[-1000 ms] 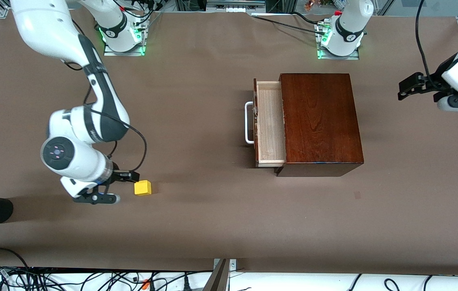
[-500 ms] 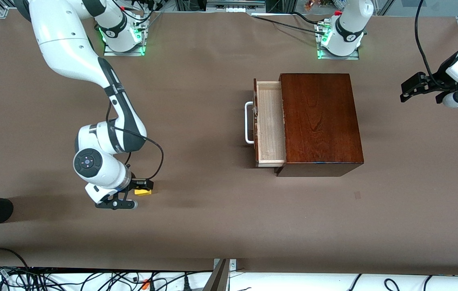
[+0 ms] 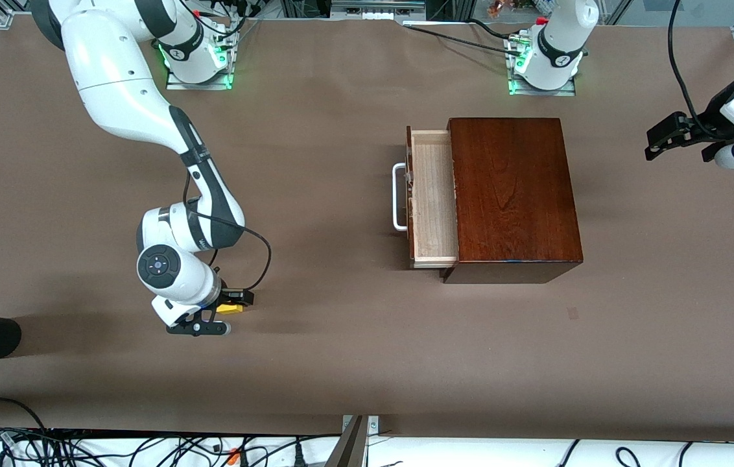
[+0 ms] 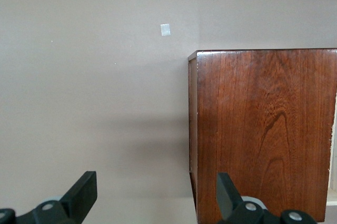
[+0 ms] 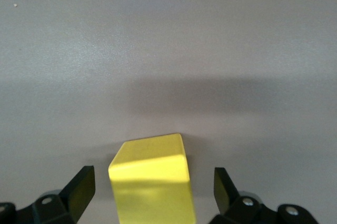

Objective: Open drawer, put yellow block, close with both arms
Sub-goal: 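Grasp the yellow cube with the right gripper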

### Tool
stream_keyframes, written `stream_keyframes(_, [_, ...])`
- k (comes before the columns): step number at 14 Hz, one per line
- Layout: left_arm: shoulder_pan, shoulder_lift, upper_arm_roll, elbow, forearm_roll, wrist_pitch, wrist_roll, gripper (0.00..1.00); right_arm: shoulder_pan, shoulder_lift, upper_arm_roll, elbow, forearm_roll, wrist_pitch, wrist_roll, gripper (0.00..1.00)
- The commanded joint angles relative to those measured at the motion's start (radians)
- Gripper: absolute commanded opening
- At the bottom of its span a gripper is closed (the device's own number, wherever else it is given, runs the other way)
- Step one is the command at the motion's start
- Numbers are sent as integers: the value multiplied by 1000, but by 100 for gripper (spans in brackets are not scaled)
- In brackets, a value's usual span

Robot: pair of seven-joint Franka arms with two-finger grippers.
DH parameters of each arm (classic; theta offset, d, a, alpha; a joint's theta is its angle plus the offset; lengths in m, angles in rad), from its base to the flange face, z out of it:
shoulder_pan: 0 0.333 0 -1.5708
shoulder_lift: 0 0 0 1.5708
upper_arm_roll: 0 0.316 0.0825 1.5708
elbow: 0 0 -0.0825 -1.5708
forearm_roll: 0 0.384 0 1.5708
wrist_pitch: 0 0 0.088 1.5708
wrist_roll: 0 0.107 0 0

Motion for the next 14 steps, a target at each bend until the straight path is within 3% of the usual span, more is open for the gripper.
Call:
stream_keyframes(1, [0,-17,2,-10,-8,-12,-3,100,-1,0,0,-5,-19,20,-17,45])
stream_keyframes(2, [-1,-16,2,-10,-6,-12,-3,100,-9,-3,0,-5,-17,20,-66,15])
stream_keyframes(3, [-1,-16,0,-9,-6,-12,-3,100,-15,-9,-2,-3,-11,17,-112,0])
stream_keyframes(6, [0,-16,-1,-6,-8,-12,-2,100,-21,-59,0,0,-2,-74,-125,0])
stream_keyframes(11, [0,-16,0,-3,-6,-13,-2,100,-7,-299,7,11,-2,-455,-25,0])
stream_keyframes(14, [0,-14,2,-3,-6,-13,0,100,16,-430,24,11,1,-613,151,0])
